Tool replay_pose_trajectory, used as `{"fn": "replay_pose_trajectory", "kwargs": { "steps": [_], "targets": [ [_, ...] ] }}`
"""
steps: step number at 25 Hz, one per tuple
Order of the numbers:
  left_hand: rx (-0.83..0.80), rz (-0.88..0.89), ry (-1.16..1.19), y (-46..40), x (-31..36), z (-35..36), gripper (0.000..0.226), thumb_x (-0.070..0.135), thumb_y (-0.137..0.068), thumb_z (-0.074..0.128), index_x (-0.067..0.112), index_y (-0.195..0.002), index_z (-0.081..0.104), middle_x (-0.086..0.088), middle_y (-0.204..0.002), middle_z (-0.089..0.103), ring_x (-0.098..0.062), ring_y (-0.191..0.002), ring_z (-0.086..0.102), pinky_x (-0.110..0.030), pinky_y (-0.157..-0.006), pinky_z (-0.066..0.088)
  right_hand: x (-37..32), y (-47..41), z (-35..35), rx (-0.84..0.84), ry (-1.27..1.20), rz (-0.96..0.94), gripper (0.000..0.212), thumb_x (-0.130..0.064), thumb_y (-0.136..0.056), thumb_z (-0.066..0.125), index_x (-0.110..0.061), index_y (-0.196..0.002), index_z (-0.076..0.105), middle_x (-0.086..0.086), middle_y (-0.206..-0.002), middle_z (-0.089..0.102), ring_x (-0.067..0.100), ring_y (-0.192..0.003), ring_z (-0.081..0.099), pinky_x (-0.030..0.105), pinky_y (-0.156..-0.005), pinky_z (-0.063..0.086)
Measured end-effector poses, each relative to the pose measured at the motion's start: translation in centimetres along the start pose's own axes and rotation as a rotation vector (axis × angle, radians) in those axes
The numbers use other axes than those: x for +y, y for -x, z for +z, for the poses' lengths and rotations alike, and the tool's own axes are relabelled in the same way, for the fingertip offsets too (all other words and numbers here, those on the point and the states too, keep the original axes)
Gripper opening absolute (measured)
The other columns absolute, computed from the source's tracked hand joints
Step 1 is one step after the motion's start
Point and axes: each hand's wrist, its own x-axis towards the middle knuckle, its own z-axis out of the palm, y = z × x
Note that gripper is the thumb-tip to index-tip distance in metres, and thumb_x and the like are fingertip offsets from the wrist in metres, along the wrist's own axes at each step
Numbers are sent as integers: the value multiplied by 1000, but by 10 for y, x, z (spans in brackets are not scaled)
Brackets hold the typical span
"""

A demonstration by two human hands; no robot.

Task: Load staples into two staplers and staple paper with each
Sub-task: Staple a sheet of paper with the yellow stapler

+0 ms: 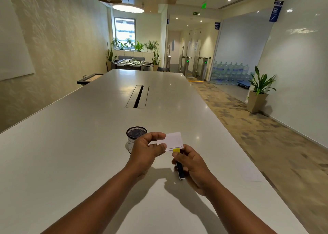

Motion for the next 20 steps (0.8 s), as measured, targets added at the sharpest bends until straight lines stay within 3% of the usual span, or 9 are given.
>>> {"fn": "replay_pose_trajectory", "kwargs": {
  "steps": [3, 7, 16, 20],
  "targets": [
    [5, 21, -29, 4, -7, 2, 28, -2, -82, 76, 19, -100, 74, -2, -104, 75, -23, -81, 61, -37, -82, 61, 2, 1, 5, 3, -43, -49, 36, -26, -85, 78, -13, -117, 67, 1, -90, 69, 13, -83, 63, 33, -73, 53],
    [-3, 25, -52, 7, -11, 5, 26, -1, -83, 77, 20, -99, 75, -2, -101, 77, -22, -83, 68, -37, -84, 61, 1, -3, 9, 61, -106, -34, 47, -31, -80, 75, -11, -122, 67, 6, -99, 72, 15, -89, 67, 35, -80, 56],
    [18, 48, -106, 8, -9, 6, 23, 2, -87, 73, 23, -97, 77, -3, -90, 78, -18, -84, 72, -40, -88, 60, 0, -7, 13, 110, -156, -22, 45, -31, -78, 75, -7, -115, 70, 5, -86, 69, 15, -78, 65, 32, -70, 54],
    [11, 52, -106, 10, -10, 7, 25, 3, -86, 75, 26, -91, 78, -8, -89, 78, -22, -83, 71, -42, -87, 59, 4, -8, 11, 162, -152, -52, 31, -23, -83, 75, -5, -107, 72, 7, -78, 69, 17, -71, 62, 32, -64, 51]
  ]
}}
